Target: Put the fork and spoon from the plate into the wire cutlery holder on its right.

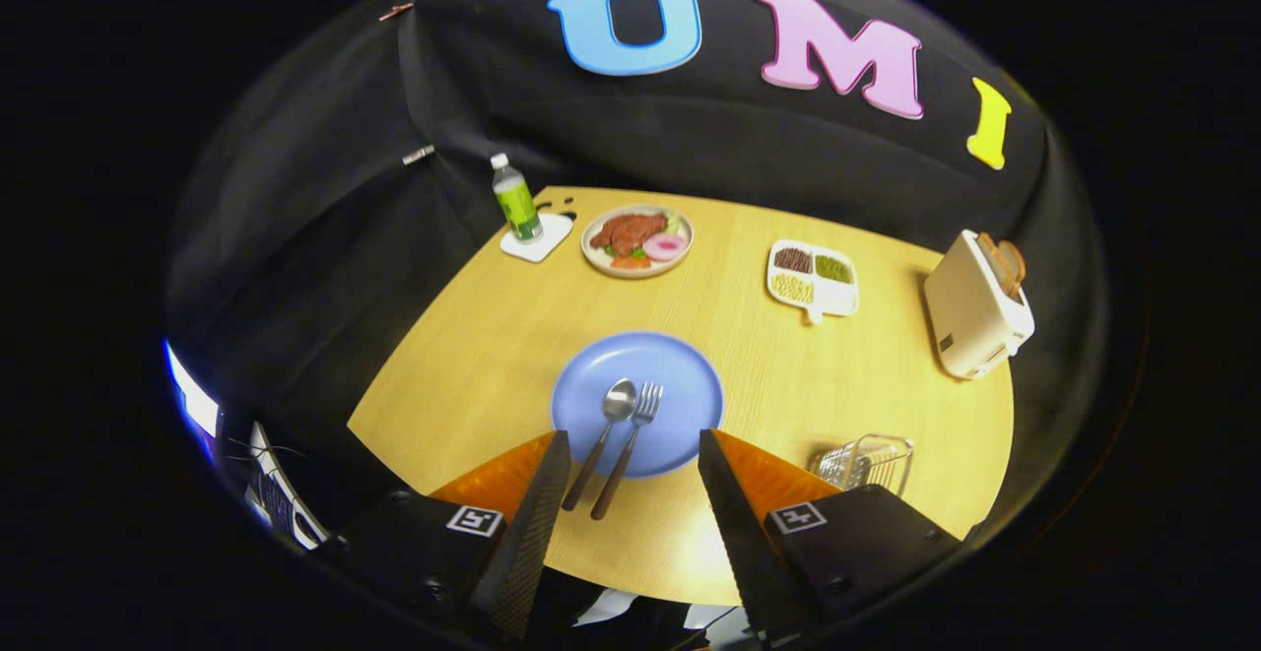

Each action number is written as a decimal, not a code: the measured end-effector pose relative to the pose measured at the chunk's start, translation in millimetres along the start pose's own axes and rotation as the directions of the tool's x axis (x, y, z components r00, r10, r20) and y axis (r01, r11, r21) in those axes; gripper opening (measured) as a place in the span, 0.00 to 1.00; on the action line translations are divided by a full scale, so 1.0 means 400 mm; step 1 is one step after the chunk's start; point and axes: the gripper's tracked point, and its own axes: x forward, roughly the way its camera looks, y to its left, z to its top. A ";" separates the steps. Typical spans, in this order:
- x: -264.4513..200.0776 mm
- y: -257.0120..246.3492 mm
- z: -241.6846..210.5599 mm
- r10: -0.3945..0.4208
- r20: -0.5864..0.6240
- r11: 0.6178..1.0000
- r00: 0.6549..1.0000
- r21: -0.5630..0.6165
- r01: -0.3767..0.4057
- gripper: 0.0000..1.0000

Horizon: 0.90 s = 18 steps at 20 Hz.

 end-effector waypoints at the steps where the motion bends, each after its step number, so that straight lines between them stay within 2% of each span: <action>1: 0.032 -0.005 -0.024 -0.012 -0.032 1.000 0.999 0.001 0.012 0.80; 7: 0.234 -0.023 -0.125 -0.054 -0.185 0.997 0.981 0.043 0.063 0.60; 13: 0.350 -0.009 -0.178 -0.078 -0.274 0.995 0.959 0.034 0.090 0.61; 17: 0.408 -0.029 -0.210 -0.127 -0.321 0.991 0.939 0.004 0.135 0.61; 18: 0.418 -0.031 -0.218 -0.127 -0.327 0.990 0.936 0.013 0.139 0.53</action>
